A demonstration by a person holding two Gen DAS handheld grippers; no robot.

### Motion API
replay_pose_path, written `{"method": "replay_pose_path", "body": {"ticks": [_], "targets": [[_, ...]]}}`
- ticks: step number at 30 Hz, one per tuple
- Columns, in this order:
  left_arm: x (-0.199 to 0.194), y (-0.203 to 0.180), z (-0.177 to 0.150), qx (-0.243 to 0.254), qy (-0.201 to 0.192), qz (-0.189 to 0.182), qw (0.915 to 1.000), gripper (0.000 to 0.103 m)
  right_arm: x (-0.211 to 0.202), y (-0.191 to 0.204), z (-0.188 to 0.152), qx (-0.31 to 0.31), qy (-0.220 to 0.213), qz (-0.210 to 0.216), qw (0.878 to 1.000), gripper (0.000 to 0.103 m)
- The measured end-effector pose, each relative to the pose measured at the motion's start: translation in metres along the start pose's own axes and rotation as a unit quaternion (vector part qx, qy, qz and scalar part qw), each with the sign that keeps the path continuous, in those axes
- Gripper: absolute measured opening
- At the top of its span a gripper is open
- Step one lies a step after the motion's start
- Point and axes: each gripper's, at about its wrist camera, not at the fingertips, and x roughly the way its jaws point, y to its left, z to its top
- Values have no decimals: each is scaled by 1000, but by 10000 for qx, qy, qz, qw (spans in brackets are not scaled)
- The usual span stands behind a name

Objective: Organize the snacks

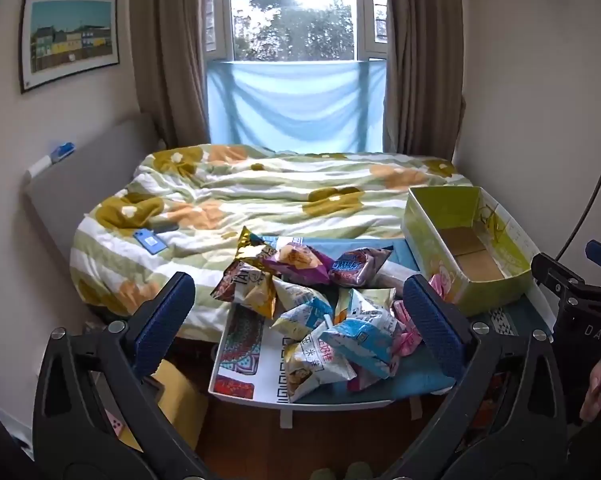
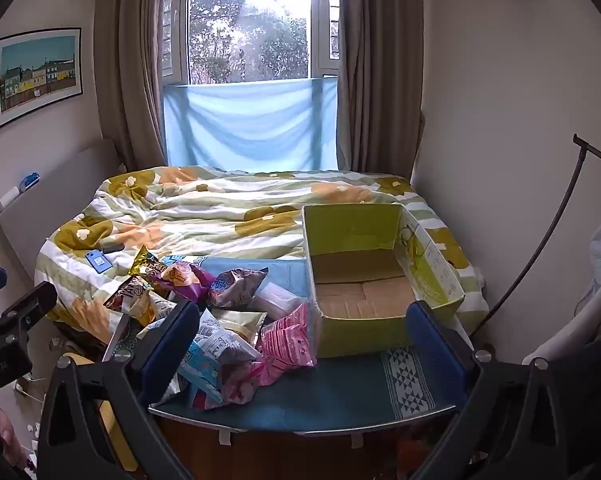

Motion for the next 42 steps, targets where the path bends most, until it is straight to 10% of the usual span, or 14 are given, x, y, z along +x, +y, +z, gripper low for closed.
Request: {"method": "replay_pose_path", "body": {"ticks": [42], "targets": [[2, 2, -2, -171, -100, -160, 9997, 103, 10, 3, -1, 22, 71, -52, 10000, 103]]}}
